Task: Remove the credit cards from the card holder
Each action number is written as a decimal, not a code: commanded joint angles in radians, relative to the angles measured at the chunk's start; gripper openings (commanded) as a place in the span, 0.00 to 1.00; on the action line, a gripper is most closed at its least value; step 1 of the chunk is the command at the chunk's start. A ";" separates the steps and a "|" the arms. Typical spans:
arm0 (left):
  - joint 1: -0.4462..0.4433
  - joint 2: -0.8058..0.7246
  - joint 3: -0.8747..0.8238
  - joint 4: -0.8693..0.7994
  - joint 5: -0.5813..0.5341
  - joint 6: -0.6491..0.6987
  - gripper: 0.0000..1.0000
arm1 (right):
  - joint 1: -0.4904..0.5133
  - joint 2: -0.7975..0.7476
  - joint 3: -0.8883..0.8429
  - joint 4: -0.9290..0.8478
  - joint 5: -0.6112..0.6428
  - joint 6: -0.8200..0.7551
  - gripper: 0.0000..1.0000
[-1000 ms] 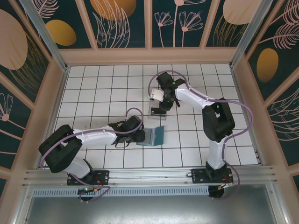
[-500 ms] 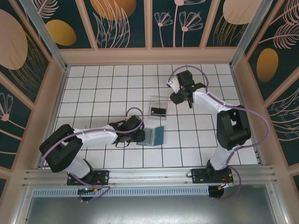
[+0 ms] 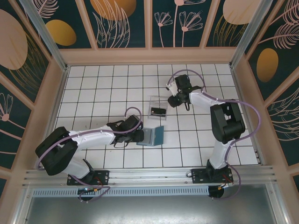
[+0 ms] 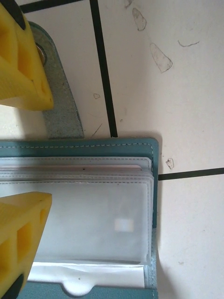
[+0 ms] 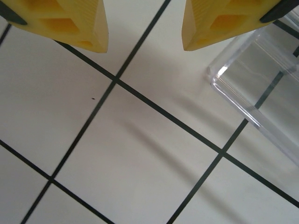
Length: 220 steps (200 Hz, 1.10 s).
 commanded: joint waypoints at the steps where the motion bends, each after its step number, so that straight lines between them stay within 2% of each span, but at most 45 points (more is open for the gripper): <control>1: 0.008 -0.035 -0.011 -0.039 -0.023 -0.021 0.50 | 0.010 0.026 0.043 0.030 -0.042 0.011 0.46; 47: 0.008 -0.051 -0.013 -0.052 -0.043 -0.025 0.50 | 0.018 0.043 0.083 0.030 -0.070 0.016 0.45; 87: 0.008 -0.043 -0.013 -0.047 -0.044 -0.021 0.49 | 0.025 -0.036 0.058 0.062 -0.045 0.096 0.44; 114: 0.010 -0.046 -0.016 -0.054 -0.061 -0.036 0.45 | 0.070 -0.163 -0.015 0.109 0.035 0.262 0.43; 132: 0.018 -0.065 -0.015 -0.051 -0.068 -0.049 0.43 | 0.121 -0.268 -0.081 0.135 0.037 0.379 0.42; 149: 0.031 -0.088 -0.020 -0.040 -0.071 -0.054 0.41 | 0.181 -0.335 -0.107 0.099 0.071 0.522 0.41; 167: 0.048 -0.113 -0.035 -0.021 -0.052 -0.057 0.41 | 0.248 -0.354 -0.102 0.008 0.115 0.687 0.36; 192: 0.062 -0.138 -0.066 0.011 -0.026 -0.066 0.38 | 0.335 -0.353 -0.112 -0.090 0.077 0.880 0.35; 220: 0.070 -0.164 -0.120 0.070 0.006 -0.090 0.35 | 0.459 -0.344 -0.131 -0.130 0.042 0.952 0.34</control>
